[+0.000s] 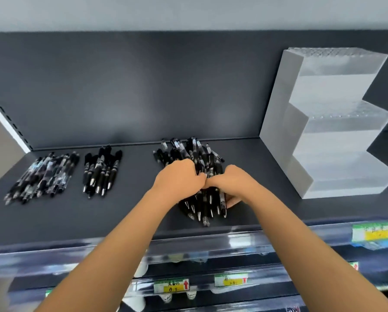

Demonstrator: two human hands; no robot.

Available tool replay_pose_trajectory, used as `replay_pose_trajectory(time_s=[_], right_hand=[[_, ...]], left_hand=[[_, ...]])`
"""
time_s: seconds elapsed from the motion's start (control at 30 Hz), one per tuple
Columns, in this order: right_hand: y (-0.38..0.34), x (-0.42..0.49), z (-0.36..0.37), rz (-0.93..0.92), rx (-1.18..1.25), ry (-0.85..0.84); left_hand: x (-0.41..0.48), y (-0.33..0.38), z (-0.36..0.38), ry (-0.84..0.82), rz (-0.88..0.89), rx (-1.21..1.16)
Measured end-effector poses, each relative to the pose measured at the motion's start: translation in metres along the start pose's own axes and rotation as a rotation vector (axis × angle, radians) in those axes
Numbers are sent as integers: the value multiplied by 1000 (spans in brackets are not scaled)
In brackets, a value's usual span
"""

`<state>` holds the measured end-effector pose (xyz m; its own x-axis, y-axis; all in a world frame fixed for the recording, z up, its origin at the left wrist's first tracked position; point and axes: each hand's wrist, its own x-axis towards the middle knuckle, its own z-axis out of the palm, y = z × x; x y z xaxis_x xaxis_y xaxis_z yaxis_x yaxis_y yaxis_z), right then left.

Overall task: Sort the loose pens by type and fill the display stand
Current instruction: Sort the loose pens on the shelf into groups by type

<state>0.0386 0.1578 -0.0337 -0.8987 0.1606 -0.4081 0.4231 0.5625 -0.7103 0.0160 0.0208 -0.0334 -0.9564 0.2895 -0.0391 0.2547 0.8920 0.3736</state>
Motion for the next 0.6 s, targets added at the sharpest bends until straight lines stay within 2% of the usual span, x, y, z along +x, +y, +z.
replay_pose_trajectory(time_s=[0.3,0.4,0.6], right_hand=[[21,13,-19,-4,319,-216],[27,16,-24,2,400,-231],[28,16,-24,-27,373,-206]], left_hand=[[13,8,7,-76,-80,-161],[16,10,8,-86,-70,-144],[24,17,7,-152,-78,-176]])
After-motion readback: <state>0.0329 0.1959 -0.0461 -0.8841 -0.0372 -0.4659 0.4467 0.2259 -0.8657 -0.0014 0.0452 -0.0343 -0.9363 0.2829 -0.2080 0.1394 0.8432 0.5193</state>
